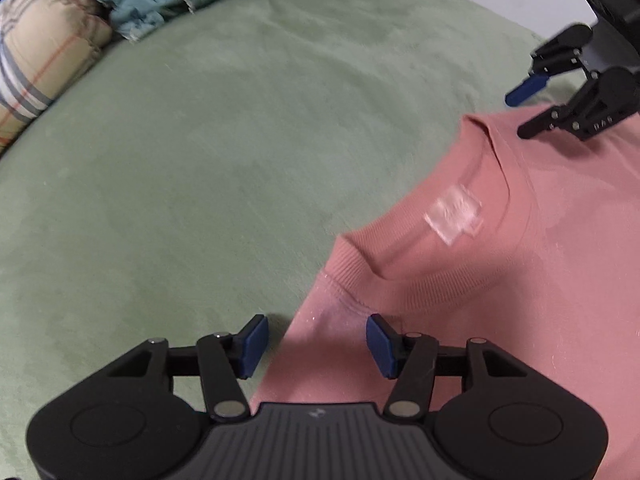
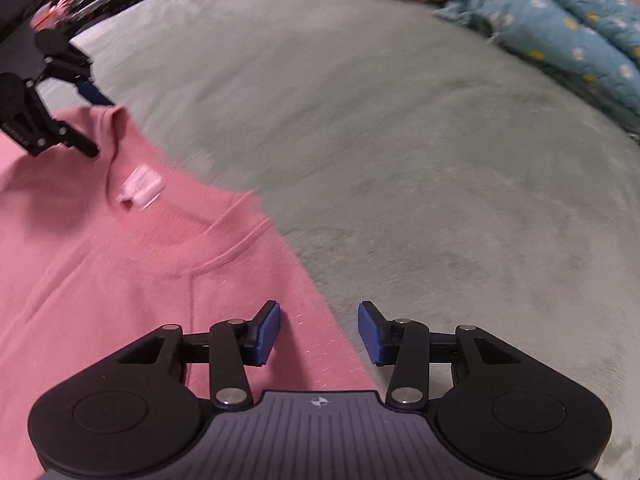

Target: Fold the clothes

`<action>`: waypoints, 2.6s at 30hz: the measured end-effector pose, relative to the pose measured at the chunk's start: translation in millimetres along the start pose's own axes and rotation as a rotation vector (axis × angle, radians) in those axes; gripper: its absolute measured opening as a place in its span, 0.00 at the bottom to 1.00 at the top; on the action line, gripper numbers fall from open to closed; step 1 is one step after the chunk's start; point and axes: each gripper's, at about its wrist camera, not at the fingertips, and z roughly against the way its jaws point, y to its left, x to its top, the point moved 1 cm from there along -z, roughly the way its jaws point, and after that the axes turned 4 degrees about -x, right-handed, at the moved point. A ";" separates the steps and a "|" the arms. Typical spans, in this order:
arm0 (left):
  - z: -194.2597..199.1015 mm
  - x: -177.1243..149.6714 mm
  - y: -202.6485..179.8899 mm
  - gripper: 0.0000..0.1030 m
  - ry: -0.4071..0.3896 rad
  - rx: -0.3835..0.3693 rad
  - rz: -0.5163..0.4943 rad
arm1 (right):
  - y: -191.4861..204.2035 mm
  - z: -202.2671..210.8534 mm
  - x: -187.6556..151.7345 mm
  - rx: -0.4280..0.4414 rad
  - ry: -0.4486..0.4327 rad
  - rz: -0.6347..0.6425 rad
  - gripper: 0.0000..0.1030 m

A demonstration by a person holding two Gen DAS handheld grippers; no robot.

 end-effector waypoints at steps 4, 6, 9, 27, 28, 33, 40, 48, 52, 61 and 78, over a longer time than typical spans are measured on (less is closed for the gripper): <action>7.3 -1.7 -5.8 0.01 -0.049 0.039 0.007 | 19.2 7.4 0.5 -0.047 -0.001 0.034 0.01; 13.5 -0.1 -8.9 0.02 -0.085 0.087 -0.012 | 24.2 20.6 2.2 -0.132 -0.059 0.026 0.01; 9.4 7.9 -1.0 0.02 -0.087 0.096 0.037 | 18.7 25.5 9.4 -0.196 -0.094 -0.034 0.01; 140.3 -53.9 110.6 0.53 -0.220 0.100 0.682 | -27.5 196.0 -239.6 -0.286 -0.357 -1.162 0.46; 141.5 -63.5 87.4 0.53 -0.197 0.059 0.677 | -14.2 212.3 -284.7 -0.342 -0.356 -1.279 0.47; 131.4 -113.5 -54.5 0.53 -0.122 -0.166 0.706 | 18.7 250.5 -438.3 -0.672 -0.325 -1.685 0.47; 97.5 -136.0 -164.7 0.53 -0.039 -0.345 0.784 | -30.8 217.2 -477.0 -0.789 -0.360 -1.592 0.47; 87.5 -81.8 -216.1 0.53 -0.088 -0.364 0.600 | -70.6 239.8 -419.2 -0.914 -0.368 -1.361 0.05; 90.7 -80.5 -225.0 0.53 -0.098 -0.374 0.583 | -67.6 271.6 -386.4 -1.013 -0.418 -1.130 0.05; 161.6 -152.0 -164.7 0.53 -0.119 -0.170 0.658 | -63.7 238.6 -387.3 -1.019 -0.165 -0.970 0.42; 243.2 -347.4 -149.1 0.53 0.089 -0.128 1.058 | 287.6 255.1 -415.5 0.016 0.081 -1.132 0.41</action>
